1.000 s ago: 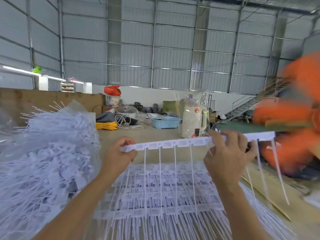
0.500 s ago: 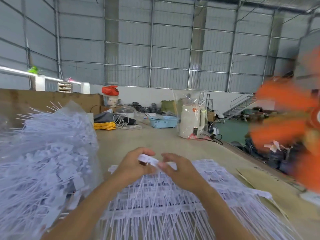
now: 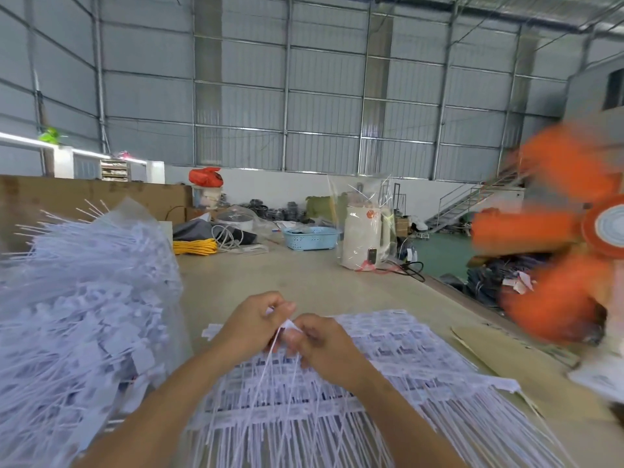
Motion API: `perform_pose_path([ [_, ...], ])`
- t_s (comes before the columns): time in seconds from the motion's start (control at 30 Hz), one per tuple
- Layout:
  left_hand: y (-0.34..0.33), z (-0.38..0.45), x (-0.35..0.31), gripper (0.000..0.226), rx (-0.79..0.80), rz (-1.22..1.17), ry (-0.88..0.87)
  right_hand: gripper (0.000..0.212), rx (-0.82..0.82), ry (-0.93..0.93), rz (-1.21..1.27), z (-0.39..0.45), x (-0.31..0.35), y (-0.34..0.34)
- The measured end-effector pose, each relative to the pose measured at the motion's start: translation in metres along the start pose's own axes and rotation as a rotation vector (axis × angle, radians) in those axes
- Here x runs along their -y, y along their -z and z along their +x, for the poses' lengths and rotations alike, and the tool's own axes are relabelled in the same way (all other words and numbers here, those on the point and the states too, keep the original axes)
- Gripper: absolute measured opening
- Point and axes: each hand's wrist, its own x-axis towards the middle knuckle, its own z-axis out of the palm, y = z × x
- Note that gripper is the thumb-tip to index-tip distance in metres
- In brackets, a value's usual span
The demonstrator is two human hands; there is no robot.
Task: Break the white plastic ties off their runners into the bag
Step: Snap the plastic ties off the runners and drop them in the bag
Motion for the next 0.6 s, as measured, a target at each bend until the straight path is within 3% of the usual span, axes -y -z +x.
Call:
perform_pose_path([
  [0.07,-0.003,0.002,0.000,0.035,-0.005,0.245,-0.012,0.022,0.024,0.026,-0.023,-0.001,-0.001,-0.003],
  [0.13,-0.004,0.001,0.000,0.036,-0.009,0.308,0.019,0.017,0.004,0.046,-0.032,-0.001,0.000,-0.007],
  [0.3,-0.005,-0.007,0.002,0.045,-0.028,0.252,0.146,0.008,-0.099,0.096,-0.129,-0.002,0.004,-0.015],
  [0.4,0.001,-0.009,0.005,0.044,-0.012,0.013,0.290,0.012,-0.118,0.164,-0.495,-0.002,0.007,-0.017],
  [0.5,0.006,-0.008,0.005,0.038,-0.012,-0.168,0.380,0.011,-0.145,0.220,-0.588,-0.001,0.014,-0.017],
  [0.6,0.008,-0.002,0.007,0.037,-0.127,-0.039,0.344,0.017,-0.145,0.253,-0.550,-0.003,0.026,-0.014],
])
